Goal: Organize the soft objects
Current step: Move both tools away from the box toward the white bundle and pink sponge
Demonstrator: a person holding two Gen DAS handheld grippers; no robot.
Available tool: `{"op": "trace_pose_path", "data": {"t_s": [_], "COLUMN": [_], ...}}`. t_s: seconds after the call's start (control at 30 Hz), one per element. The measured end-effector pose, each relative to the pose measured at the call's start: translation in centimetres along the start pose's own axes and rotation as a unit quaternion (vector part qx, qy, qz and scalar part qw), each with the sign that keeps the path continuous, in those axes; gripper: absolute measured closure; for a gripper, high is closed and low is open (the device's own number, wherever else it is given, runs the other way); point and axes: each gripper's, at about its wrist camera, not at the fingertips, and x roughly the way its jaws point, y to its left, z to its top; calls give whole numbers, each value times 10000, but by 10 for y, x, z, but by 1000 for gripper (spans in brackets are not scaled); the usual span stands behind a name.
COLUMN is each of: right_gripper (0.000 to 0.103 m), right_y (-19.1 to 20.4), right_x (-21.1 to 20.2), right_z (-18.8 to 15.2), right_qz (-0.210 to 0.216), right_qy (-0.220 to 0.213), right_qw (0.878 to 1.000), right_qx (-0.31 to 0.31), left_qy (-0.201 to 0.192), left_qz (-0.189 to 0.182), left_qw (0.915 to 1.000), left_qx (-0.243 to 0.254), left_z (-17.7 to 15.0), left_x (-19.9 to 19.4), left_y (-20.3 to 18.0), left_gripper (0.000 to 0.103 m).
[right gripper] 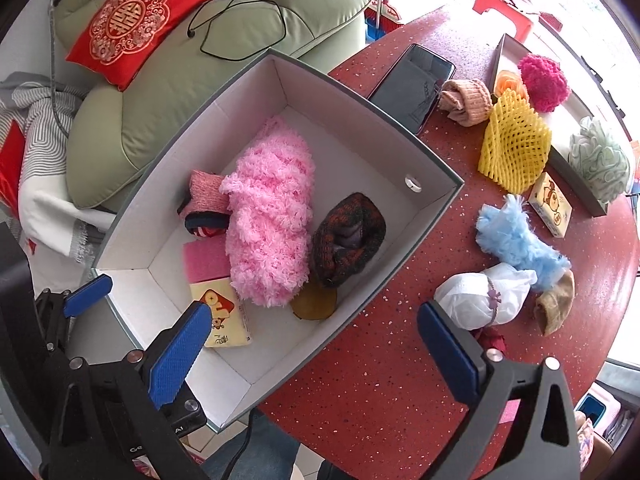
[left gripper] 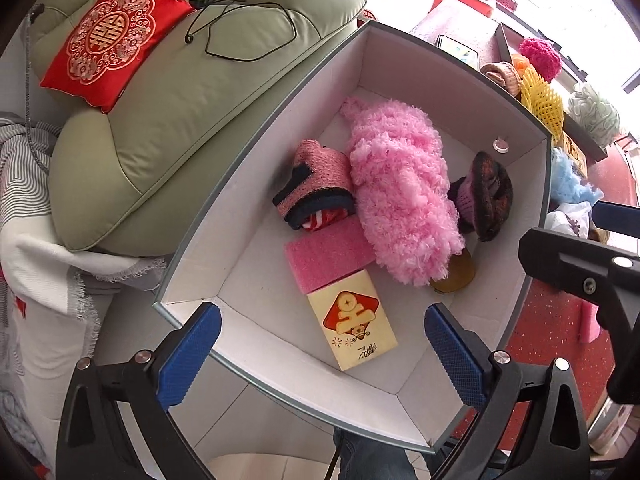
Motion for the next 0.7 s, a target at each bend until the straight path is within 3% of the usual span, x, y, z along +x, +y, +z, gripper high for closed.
{"op": "trace_pose_path", "data": {"t_s": [0.7], "right_gripper": [0], "right_y": [-15], "right_x": [-27], "right_z": [-19], "right_qz": [213], "right_qy": [-190], "right_qw": [9995], "right_qx": [122], "left_qy": [-200], "left_qz": [270], "left_qw": [9989], "left_qx": [312], "left_z": [-4], "left_x": [-36], "left_y": [-19], "left_gripper": [1]}}
